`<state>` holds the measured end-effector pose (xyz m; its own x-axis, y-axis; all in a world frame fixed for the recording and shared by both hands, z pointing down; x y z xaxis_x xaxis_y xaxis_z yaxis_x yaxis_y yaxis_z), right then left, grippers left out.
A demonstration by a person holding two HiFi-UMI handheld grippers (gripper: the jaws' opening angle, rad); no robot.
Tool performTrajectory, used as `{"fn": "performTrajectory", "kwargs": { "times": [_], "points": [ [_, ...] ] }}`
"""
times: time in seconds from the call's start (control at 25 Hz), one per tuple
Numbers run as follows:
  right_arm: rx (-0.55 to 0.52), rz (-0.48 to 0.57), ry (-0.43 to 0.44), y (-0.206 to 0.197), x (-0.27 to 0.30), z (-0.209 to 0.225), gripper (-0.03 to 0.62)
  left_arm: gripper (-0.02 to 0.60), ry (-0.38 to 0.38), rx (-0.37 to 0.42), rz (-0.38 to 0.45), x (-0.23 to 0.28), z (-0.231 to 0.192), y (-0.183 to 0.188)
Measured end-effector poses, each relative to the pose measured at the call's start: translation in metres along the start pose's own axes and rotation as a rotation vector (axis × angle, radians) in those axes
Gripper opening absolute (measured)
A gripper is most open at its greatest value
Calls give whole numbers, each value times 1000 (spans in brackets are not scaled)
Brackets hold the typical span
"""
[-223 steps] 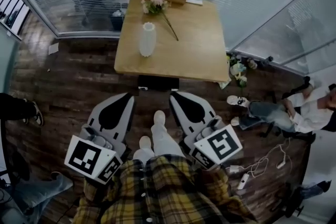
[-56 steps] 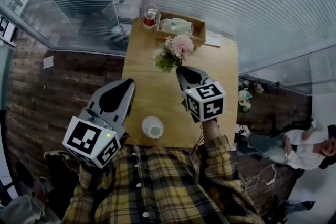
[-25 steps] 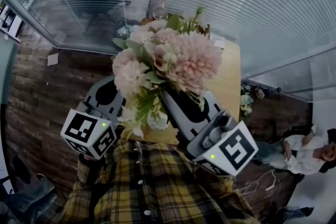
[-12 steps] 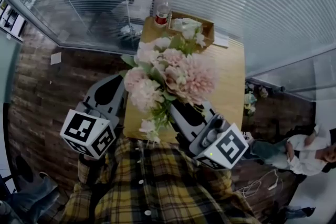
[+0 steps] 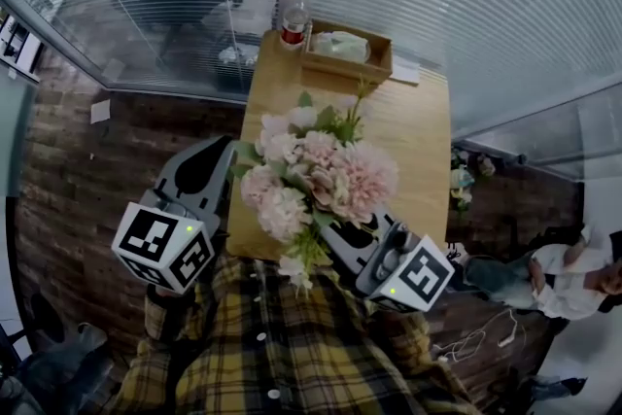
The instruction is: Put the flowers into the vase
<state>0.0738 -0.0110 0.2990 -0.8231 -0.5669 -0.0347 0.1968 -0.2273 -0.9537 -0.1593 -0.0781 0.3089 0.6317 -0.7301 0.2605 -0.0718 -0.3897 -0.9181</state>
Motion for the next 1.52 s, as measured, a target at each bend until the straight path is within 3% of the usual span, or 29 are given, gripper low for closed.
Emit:
{"fn": "performTrajectory", "kwargs": {
  "times": [0.24,0.84,1.36,1.52],
  "points": [
    [19,-28,17,2,-1,5,49,9,-6,-5,-8,6,-4,0],
    [-18,-351,133,-21,-12,4,60,11,-18,-1,-16,20,5,-2],
    [-30,-523,128,-39,-16,-6,129,10,-28,-9,-16,7,12,-9],
    [-48,-528,123,-38,-24,-15,153,10,-30,-4,-7,-1,20,-9]
  ]
}}
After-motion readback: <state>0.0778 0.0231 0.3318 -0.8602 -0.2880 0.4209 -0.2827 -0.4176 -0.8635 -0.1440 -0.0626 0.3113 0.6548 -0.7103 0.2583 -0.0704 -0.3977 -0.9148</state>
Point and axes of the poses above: the fingertips, and each gripper's own axes: x forward along the fingers, z to its right, y out of its top, the point moved 10 cm from there along -x, backward along the fingers, and after that the axes turned 2 degrees about -y, right-handed, at the moved point
